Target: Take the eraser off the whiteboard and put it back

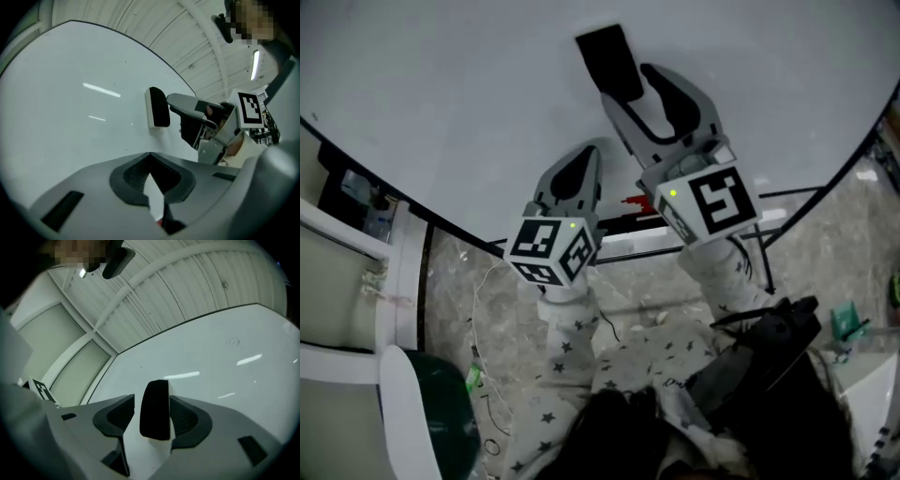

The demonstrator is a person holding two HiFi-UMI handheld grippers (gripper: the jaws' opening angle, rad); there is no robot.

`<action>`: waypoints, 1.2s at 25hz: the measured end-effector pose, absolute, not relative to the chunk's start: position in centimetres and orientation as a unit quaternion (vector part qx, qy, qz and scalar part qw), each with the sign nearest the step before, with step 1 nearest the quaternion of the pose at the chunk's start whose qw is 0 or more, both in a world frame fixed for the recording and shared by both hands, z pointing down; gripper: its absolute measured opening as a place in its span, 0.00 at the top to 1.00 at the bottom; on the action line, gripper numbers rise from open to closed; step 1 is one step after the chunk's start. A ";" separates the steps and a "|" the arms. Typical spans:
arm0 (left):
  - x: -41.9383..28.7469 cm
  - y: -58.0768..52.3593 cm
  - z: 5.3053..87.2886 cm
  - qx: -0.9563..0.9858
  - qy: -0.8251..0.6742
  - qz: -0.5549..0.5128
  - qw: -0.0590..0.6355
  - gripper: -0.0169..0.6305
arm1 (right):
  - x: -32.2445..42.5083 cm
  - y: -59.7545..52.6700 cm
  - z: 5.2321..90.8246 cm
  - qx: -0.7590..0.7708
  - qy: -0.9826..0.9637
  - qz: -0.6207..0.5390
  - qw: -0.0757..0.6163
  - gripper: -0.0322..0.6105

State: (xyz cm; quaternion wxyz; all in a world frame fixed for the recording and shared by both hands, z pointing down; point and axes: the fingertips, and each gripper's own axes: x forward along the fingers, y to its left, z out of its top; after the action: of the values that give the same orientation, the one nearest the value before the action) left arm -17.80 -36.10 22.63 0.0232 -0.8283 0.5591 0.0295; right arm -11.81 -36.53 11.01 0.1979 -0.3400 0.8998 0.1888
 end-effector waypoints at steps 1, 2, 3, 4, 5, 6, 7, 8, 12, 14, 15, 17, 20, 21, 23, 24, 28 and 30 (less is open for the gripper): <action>-17.9 -36.0 22.5 -0.834 0.551 0.027 0.024 0.97 | -12.2 -36.5 10.7 -0.353 0.893 0.201 0.193 0.58; -18.1 -36.0 22.4 -0.839 0.543 0.025 0.025 0.97 | -12.5 -36.7 10.4 -0.370 0.884 0.215 0.186 0.56; -18.1 -35.9 22.3 -0.844 0.536 0.023 0.027 0.97 | -12.7 -36.9 10.1 -0.388 0.875 0.226 0.179 0.55; -18.2 -35.8 22.3 -0.848 0.529 0.022 0.028 0.97 | -13.0 -37.2 9.9 -0.403 0.868 0.232 0.174 0.53; -18.3 -35.6 22.2 -0.852 0.523 0.022 0.029 0.97 | -13.2 -37.5 9.8 -0.418 0.861 0.235 0.169 0.53; -18.4 -35.5 22.3 -0.855 0.517 0.022 0.029 0.97 | -13.4 -37.8 9.7 -0.434 0.854 0.235 0.164 0.53; -18.6 -35.4 22.3 -0.859 0.511 0.022 0.028 0.97 | -13.5 -38.2 9.6 -0.452 0.846 0.232 0.161 0.53; -18.8 -35.4 22.3 -0.862 0.505 0.022 0.028 0.97 | -13.7 -38.5 9.5 -0.472 0.837 0.228 0.160 0.53; -20.9 -34.5 22.2 -0.873 0.486 0.021 0.029 0.97 | -16.1 -39.1 9.3 -0.521 0.812 0.221 0.144 0.53; -21.0 -34.1 22.0 -0.878 0.477 0.022 0.031 0.97 | -16.5 -39.0 9.2 -0.532 0.804 0.226 0.137 0.53; -20.8 -34.0 21.9 -0.880 0.473 0.023 0.032 0.97 | -16.3 -38.9 9.2 -0.538 0.800 0.231 0.133 0.53; -20.2 -34.0 21.9 -0.884 0.465 0.023 0.033 0.97 | -15.7 -39.0 9.2 -0.552 0.788 0.243 0.122 0.53; -19.4 -34.1 22.2 -0.888 0.458 0.022 0.033 0.97 | -14.8 -39.4 9.5 -0.568 0.779 0.240 0.118 0.53; -19.2 -34.2 22.3 -0.889 0.455 0.023 0.033 0.97 | -14.5 -39.5 9.6 -0.571 0.777 0.237 0.119 0.53; -19.1 -34.2 22.4 -0.891 0.453 0.024 0.034 0.97 | -14.2 -39.6 9.7 -0.574 0.777 0.231 0.119 0.53; -19.2 -34.2 22.4 -0.891 0.452 0.025 0.033 0.97 | -14.1 -39.6 9.8 -0.575 0.777 0.229 0.120 0.53; -19.4 -34.2 22.5 -0.892 0.451 0.026 0.032 0.97 | -13.7 -39.7 10.0 -0.579 0.775 0.220 0.125 0.54; -19.5 -34.2 22.5 -0.892 0.451 0.027 0.031 0.97 | -13.5 -39.9 10.2 -0.580 0.776 0.215 0.125 0.54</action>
State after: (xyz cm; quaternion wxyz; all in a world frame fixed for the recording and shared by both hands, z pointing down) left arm -19.53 -34.24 22.52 0.0314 -0.8916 0.4510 0.0269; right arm -13.50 -39.91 10.21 0.1246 -0.5796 0.7760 0.2155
